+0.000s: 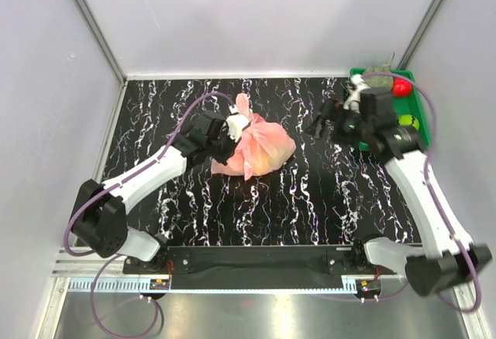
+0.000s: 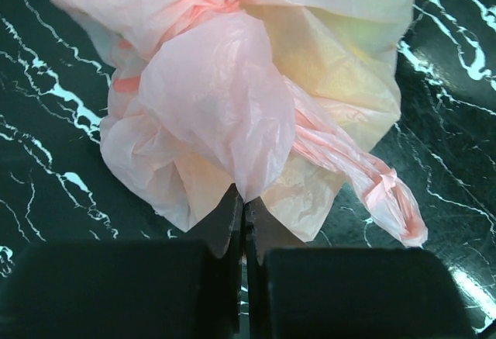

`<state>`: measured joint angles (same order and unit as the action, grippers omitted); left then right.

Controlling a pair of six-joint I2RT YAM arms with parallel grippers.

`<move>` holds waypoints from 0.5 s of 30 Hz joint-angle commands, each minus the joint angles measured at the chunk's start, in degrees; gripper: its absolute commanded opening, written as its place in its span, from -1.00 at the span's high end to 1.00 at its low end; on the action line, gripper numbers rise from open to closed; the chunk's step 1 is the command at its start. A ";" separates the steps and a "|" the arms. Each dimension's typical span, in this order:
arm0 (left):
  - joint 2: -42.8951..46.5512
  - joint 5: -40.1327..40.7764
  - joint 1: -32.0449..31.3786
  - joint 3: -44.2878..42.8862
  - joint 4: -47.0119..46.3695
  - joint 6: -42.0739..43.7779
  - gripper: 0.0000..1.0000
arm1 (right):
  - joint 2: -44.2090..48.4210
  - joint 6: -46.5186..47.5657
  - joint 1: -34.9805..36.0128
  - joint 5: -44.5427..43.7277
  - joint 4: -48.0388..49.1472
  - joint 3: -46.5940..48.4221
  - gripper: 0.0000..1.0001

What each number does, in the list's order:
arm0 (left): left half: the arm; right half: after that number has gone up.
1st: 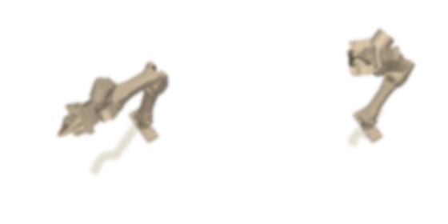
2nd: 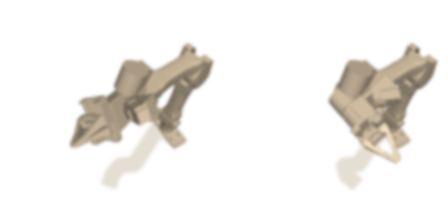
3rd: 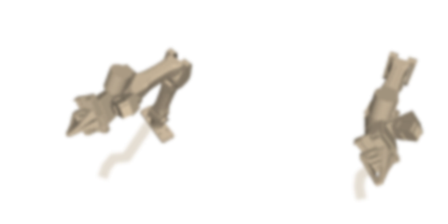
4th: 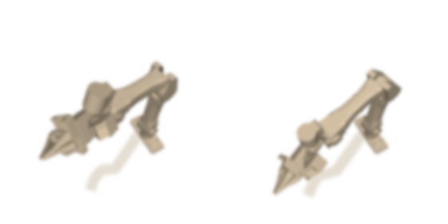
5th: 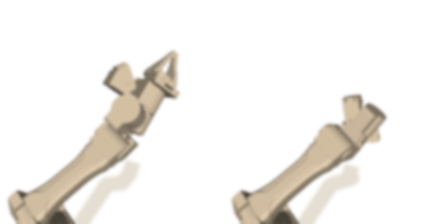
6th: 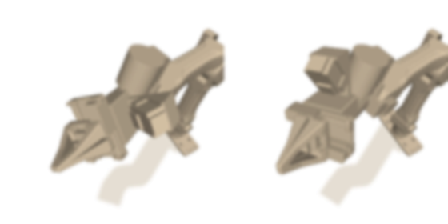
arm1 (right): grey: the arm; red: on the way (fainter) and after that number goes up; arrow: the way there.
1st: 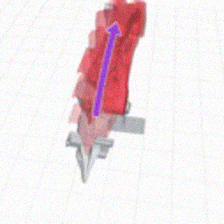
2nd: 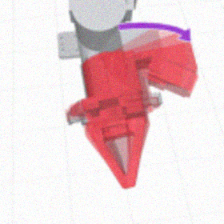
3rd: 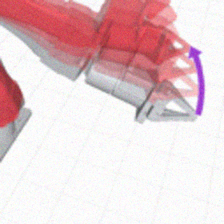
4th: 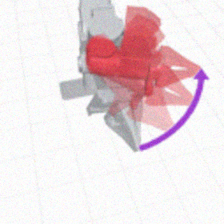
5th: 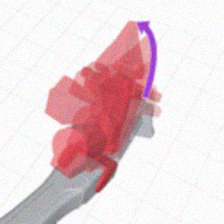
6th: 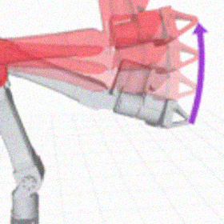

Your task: Untie the knot of the plastic bag and take out the fruit

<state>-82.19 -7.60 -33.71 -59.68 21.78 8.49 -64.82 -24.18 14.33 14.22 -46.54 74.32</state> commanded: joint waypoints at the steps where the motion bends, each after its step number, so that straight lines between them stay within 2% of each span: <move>1: 2.48 2.32 -1.44 0.36 -2.10 0.12 1.00 | -6.62 5.36 5.87 -8.75 1.45 5.12 -1.00; 2: 2.56 2.67 -1.44 0.27 -2.01 0.21 1.00 | -9.25 6.33 7.19 -12.68 3.37 5.04 -1.00; 4: 2.65 3.29 -1.44 0.27 -2.27 0.12 1.00 | -10.59 10.28 9.40 -13.86 8.11 3.47 -1.00; 5: 2.91 3.46 -1.53 0.27 -2.53 -0.14 1.00 | -11.03 11.69 9.84 -13.61 14.57 0.76 -1.00; 8: 2.57 5.13 -1.09 -0.26 -2.62 -0.58 1.00 | -11.64 18.45 10.55 -9.58 27.59 -5.22 -0.99; 11: 2.13 5.05 -0.30 -1.14 -2.53 -1.28 1.00 | -14.36 25.84 10.72 -4.84 35.35 -7.70 -0.99; 15: 1.86 4.00 0.49 -1.67 -2.88 -1.99 1.00 | -20.60 31.81 11.25 1.07 37.49 -4.98 -0.99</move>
<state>-81.67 -4.14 -33.91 -59.44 21.74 7.44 -81.87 -1.06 24.73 9.56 -18.28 67.29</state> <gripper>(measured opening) 0.012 0.994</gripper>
